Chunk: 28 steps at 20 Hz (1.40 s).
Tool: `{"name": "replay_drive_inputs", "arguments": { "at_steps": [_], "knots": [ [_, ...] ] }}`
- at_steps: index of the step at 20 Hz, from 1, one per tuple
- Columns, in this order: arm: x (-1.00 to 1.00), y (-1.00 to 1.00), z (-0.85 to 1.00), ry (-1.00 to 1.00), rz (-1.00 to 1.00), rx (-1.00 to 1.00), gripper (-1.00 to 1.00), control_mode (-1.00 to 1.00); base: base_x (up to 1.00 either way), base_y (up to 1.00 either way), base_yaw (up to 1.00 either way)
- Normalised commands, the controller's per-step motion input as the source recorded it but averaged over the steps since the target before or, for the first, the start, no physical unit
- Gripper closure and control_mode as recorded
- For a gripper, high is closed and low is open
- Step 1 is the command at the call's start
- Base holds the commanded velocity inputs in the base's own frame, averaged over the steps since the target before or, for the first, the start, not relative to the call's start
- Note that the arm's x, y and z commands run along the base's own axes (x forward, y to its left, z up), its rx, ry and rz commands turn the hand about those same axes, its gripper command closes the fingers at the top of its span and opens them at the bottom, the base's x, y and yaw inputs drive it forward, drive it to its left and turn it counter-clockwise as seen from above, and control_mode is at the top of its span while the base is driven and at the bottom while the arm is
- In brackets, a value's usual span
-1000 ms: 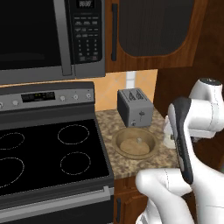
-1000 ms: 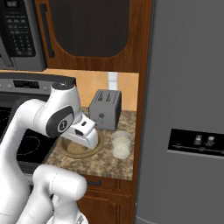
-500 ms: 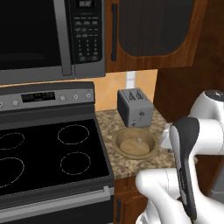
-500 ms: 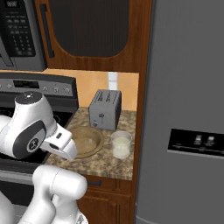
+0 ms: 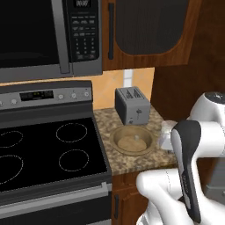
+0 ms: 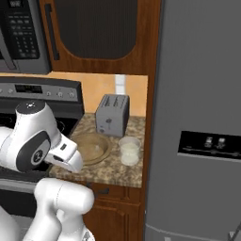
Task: Grab a lemon wedge from the fridge and one ice cube from the ice bowl, and put them in the glass of lemonade.
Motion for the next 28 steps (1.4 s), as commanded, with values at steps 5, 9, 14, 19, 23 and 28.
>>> {"name": "replay_drive_inputs", "arguments": {
  "at_steps": [5, 9, 14, 19, 23, 28],
  "knots": [
    [0.0, 0.0, 0.0, 0.0, 0.0, 0.0, -1.0, 1.0, -0.93, -0.67, -0.25],
    [0.0, 0.0, 0.0, 0.0, 0.0, 0.0, -1.0, 1.0, -0.36, -1.0, -0.11],
    [0.0, 0.0, 0.0, 0.0, 0.0, 0.0, -1.0, 1.0, 0.0, -1.0, 0.2],
    [0.0, 0.0, 0.0, 0.0, 0.0, 0.0, -1.0, 1.0, -0.01, -0.84, 0.29],
    [0.0, 0.0, 0.0, 0.0, 0.0, 0.0, -1.0, 1.0, -0.39, -0.4, 0.17],
    [0.0, 0.0, 0.0, 0.0, 0.0, 0.0, -1.0, 1.0, -0.6, -0.22, 0.01]
  ]
}}
